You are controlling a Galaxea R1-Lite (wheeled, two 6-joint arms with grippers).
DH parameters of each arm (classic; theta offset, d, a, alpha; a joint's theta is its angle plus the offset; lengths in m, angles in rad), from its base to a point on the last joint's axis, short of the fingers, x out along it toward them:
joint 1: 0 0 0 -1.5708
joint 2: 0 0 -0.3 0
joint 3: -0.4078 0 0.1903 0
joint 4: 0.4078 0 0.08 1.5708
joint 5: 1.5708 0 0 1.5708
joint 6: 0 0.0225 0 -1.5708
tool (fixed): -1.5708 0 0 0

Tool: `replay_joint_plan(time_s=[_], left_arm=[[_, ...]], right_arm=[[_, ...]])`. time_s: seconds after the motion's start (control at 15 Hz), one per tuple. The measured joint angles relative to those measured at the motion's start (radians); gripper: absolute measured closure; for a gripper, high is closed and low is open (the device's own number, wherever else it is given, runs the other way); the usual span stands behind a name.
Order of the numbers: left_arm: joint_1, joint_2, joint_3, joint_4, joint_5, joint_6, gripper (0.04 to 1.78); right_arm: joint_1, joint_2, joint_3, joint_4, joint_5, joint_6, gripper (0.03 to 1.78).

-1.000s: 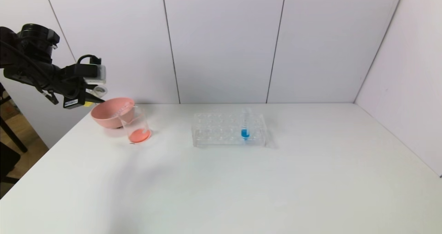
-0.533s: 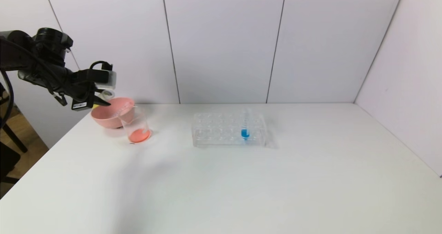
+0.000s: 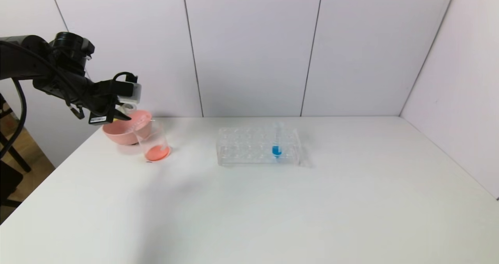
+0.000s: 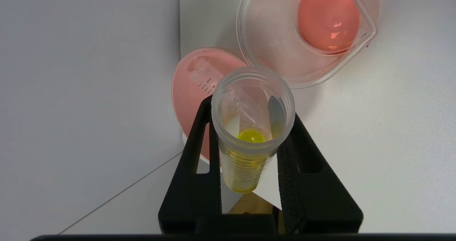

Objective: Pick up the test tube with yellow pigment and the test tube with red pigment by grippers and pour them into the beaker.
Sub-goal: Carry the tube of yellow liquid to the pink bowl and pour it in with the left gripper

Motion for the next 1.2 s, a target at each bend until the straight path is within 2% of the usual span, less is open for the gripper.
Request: replay_joint_plan(time_s=[0.73,1.2], left_arm=[[-0.028,0.009,0.0,0.0,0.011,0.024,1.36],[-0.033,0.016,0.0,-0.007,0.114,0.068,1.36]], right_arm=[[0.0,0.0,0.0,0.0,0.0,0.0,1.7],[0.0,0.0,0.0,0.0,0.0,0.0,1.7]])
